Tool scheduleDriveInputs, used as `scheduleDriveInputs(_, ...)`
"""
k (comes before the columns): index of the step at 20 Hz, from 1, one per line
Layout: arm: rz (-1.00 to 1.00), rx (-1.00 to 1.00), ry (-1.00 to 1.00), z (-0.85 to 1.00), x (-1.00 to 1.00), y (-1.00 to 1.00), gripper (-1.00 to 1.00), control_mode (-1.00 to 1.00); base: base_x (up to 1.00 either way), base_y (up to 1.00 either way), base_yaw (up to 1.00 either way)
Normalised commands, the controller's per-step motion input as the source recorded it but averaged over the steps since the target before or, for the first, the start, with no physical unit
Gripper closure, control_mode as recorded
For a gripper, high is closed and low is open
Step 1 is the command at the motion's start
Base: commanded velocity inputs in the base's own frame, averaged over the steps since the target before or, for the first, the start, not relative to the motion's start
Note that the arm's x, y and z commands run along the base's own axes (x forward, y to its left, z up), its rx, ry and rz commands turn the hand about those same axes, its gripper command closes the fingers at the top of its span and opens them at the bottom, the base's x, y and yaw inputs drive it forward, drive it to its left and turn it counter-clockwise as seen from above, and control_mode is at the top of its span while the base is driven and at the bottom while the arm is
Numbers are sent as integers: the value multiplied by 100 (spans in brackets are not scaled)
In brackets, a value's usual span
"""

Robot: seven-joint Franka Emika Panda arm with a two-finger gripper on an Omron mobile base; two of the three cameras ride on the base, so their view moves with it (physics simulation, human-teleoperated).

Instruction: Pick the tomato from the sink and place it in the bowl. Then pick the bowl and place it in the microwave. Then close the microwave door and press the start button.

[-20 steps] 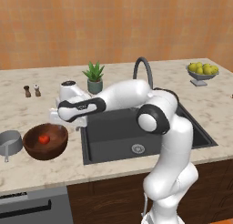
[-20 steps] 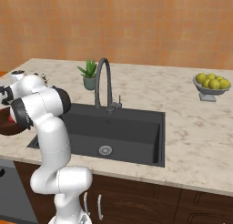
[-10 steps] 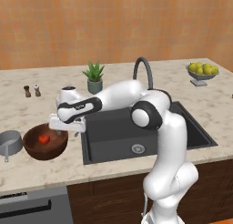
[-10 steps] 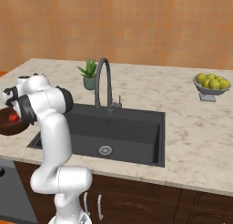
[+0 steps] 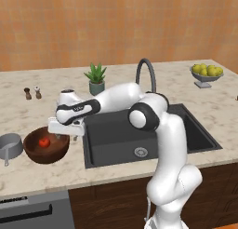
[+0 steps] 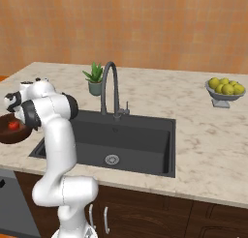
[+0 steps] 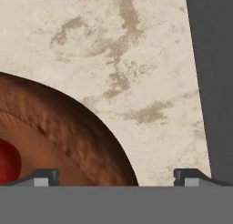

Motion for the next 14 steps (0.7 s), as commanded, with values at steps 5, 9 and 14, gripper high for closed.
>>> scheduleDriveInputs(5,0,0,0,-4,-1,0,100,-100,0,0,0)
scheduleDriveInputs(9,0,0,-2,0,-11,0,100,-100,0,0,0)
scheduleDriveInputs(14,-3,3,-5,35,-28,-9,100,-100,0,0,0)
